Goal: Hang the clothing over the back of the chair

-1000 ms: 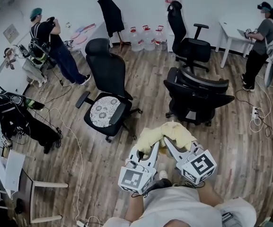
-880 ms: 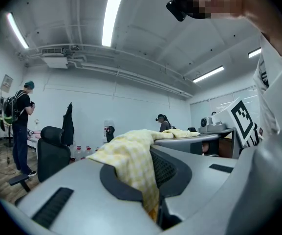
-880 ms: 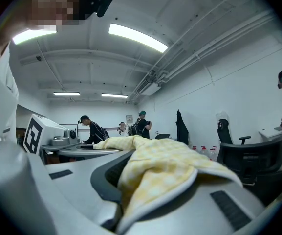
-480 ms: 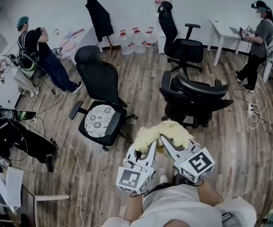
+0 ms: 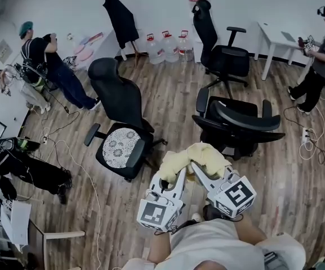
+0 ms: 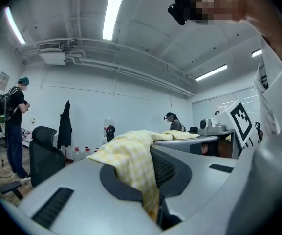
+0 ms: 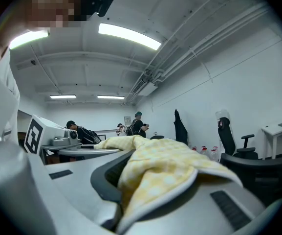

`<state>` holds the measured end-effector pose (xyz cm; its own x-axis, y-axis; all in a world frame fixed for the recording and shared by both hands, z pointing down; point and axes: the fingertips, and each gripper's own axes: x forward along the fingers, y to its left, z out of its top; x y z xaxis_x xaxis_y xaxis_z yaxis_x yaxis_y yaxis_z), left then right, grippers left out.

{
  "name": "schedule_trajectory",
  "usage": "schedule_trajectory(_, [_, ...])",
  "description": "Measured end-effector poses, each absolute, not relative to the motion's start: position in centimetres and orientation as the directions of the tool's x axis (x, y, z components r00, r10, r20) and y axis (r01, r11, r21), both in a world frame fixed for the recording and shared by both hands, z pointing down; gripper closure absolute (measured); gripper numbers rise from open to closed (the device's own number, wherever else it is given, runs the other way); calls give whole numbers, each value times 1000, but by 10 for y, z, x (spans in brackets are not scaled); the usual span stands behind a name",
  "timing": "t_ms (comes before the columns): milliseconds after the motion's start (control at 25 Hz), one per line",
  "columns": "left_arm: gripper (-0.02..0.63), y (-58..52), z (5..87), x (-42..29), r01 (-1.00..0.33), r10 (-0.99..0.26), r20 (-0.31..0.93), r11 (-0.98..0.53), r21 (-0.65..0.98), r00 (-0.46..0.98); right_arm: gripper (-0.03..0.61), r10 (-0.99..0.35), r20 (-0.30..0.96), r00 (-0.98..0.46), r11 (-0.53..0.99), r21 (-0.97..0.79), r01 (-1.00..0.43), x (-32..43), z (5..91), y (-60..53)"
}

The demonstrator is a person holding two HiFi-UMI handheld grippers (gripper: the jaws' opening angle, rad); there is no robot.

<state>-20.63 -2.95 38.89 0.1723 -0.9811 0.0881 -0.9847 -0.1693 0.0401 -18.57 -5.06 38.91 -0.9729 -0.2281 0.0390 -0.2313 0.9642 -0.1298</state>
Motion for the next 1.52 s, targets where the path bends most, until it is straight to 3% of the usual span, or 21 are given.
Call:
schedule_trajectory(960, [583,-125,372,-234,-1000,-996,83,-30,1,30,538,-85,-9,-996,985,-155,-83,-218,376,-150])
schedule_trajectory(1520, [583,-166,370,-287,-997,-996,43,-82,11,82,538,-140,4,-990,980,-141,-139,-270,373,-191])
